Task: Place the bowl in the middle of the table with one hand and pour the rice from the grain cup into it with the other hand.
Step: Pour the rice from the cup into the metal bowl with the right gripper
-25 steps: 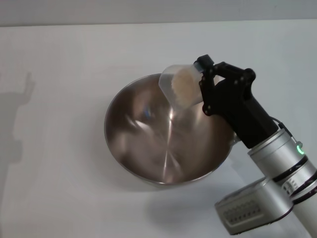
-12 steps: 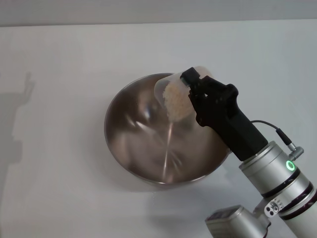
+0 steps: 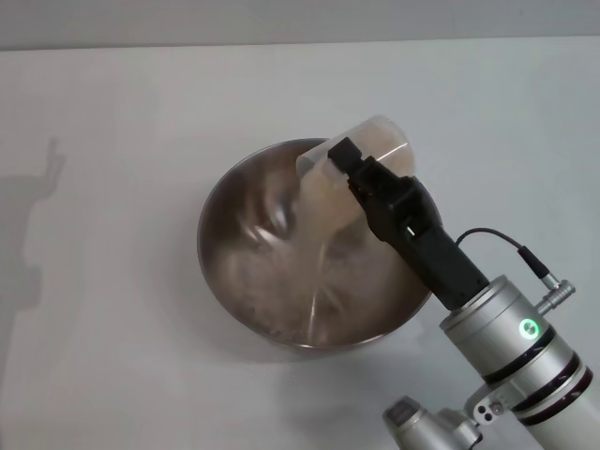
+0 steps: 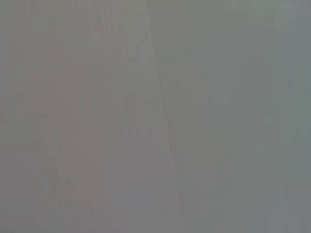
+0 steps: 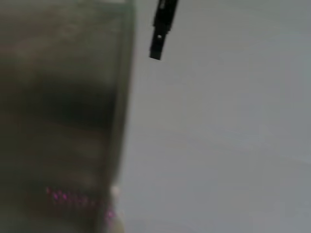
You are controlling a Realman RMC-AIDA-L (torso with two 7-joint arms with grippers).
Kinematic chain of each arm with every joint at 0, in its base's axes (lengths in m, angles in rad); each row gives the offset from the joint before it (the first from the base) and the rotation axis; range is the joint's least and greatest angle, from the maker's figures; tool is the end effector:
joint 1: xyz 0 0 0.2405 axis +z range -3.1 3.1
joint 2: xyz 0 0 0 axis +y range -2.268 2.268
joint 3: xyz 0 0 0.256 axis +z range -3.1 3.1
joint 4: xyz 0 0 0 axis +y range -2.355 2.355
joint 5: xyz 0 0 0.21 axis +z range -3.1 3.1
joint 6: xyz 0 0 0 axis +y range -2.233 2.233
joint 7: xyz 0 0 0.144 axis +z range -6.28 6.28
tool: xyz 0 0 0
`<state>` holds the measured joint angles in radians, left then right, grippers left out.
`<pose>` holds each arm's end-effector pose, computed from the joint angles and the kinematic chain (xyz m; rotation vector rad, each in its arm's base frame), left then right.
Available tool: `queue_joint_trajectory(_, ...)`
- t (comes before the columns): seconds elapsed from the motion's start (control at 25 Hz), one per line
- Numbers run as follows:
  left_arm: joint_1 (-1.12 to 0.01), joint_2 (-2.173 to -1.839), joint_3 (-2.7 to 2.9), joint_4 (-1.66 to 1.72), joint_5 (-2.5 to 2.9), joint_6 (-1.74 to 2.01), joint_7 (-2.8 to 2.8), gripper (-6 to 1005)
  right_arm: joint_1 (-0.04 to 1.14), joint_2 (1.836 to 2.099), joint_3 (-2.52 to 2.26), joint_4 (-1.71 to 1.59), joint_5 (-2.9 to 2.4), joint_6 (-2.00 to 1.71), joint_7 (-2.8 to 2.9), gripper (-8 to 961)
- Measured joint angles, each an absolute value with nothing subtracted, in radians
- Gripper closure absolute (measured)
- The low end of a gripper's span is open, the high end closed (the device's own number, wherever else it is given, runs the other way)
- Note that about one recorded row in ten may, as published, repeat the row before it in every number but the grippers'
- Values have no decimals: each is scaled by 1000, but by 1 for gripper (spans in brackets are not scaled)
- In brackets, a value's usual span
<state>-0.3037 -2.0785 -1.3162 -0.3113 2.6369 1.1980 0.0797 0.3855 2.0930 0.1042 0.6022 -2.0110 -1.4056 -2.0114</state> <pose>-0.3380 0.3179 0.0246 -1.4150 -0.3526 -0.5857 0.1999 0.2395 -0.1117 -1.3011 -1.2782 -0.1677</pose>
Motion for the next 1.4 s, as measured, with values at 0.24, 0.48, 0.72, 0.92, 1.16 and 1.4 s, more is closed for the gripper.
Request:
queue_joint_trajectory(0.24, -304, -2078, -1315, -311, 2637, 1198, 74, 181, 387, 2093, 84, 610, -2013, -1386, -2084, 937)
queue_joint_trajectory(0.48, -301, -2079, -1315, -311, 2637, 1198, 59, 181, 387, 2092, 80, 624, -2013, -1374, -2177, 937)
queue_joint_trajectory(0.72, -294, -2079, -1315, -313, 2637, 1199, 58, 181, 384, 2092, 67, 635, -2013, -1361, -2289, 938)
queue_joint_trajectory(0.92, -293, -2079, -1315, -313, 2637, 1200, 58, 181, 384, 2092, 65, 638, -2013, -1339, -2390, 938)
queue_joint_trajectory(1.16, -293, -2079, -1315, -313, 2637, 1199, 58, 180, 383, 2092, 67, 638, -2013, -1326, -2447, 938)
queue_joint_trajectory(1.4, -293, -2079, -1315, -314, 2637, 1198, 58, 180, 387, 2092, 69, 638, -2013, -1315, -2484, 939)
